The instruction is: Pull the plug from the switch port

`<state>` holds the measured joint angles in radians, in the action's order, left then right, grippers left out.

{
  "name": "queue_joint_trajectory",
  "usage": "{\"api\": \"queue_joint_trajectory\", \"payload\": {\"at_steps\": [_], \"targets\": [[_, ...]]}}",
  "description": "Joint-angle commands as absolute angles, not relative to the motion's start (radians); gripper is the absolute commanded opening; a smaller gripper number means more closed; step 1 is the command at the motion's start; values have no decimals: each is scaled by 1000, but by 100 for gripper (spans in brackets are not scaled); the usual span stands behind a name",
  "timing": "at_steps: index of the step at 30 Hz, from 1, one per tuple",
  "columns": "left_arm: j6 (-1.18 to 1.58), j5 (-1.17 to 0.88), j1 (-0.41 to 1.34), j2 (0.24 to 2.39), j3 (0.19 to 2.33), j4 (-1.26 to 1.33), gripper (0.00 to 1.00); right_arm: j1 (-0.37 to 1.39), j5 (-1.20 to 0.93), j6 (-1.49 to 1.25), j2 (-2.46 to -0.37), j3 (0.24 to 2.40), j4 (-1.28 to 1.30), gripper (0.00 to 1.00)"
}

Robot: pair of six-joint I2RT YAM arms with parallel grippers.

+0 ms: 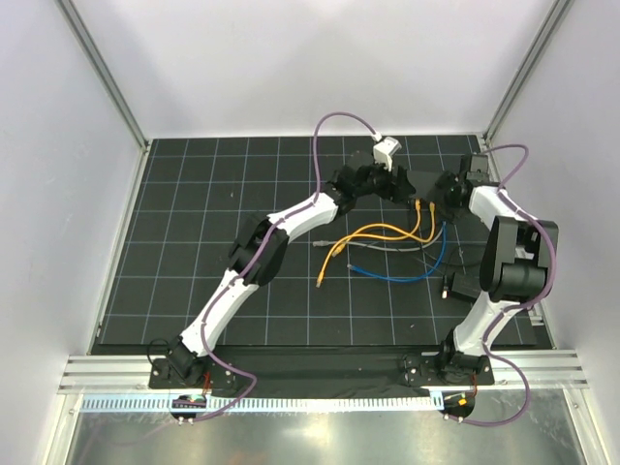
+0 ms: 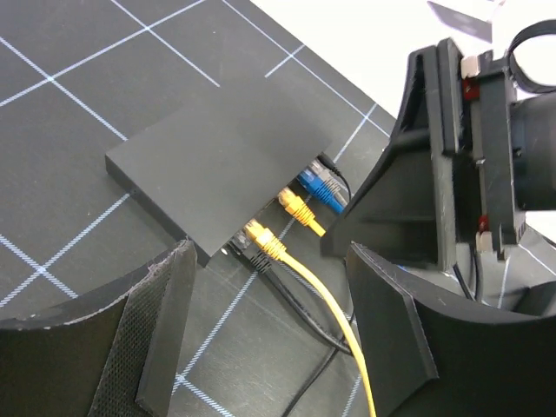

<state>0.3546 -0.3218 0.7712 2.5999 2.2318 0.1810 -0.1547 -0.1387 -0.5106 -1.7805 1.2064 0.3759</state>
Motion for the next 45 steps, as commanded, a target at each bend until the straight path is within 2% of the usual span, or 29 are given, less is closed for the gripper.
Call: {"api": "queue_joint_trajectory", "payload": {"at_steps": [1,8,21,29,32,34,35,36,40,43,44,45], "targets": [[345,-282,778,2530,2175,317,74,-121,-186,-508,-1778,1206,308,66],[350,-273,776,2485,2114,331,74,-69,-176,-443,-1865,1255,317,62],[405,-275,772,2467,2103,272,73,-17,-48,-396,-1858,1259,396,58],[704,-316,742,2441,2069,215,68,-26,68,-419,-1776,1281,448,64],[668,-281,753,2410,2043,178,68,-41,37,-426,-1763,1304,446,64],[556,-209,770,2344,1971,167,73,-52,32,-428,-1764,1339,452,65],[528,-128,776,2320,1948,163,82,-55,28,-434,-1767,1353,454,65],[502,-98,782,2286,1933,153,99,-57,22,-437,-1772,1368,457,66],[422,-46,784,2212,1855,132,100,-67,21,-431,-1815,1491,501,71],[470,-101,769,2171,1734,273,100,-72,26,-428,-1862,1564,517,82],[530,-141,756,2177,1711,331,100,-74,26,-428,-1870,1578,518,89],[654,-314,740,2192,1703,494,100,-78,23,-425,-1884,1588,514,91]]}}
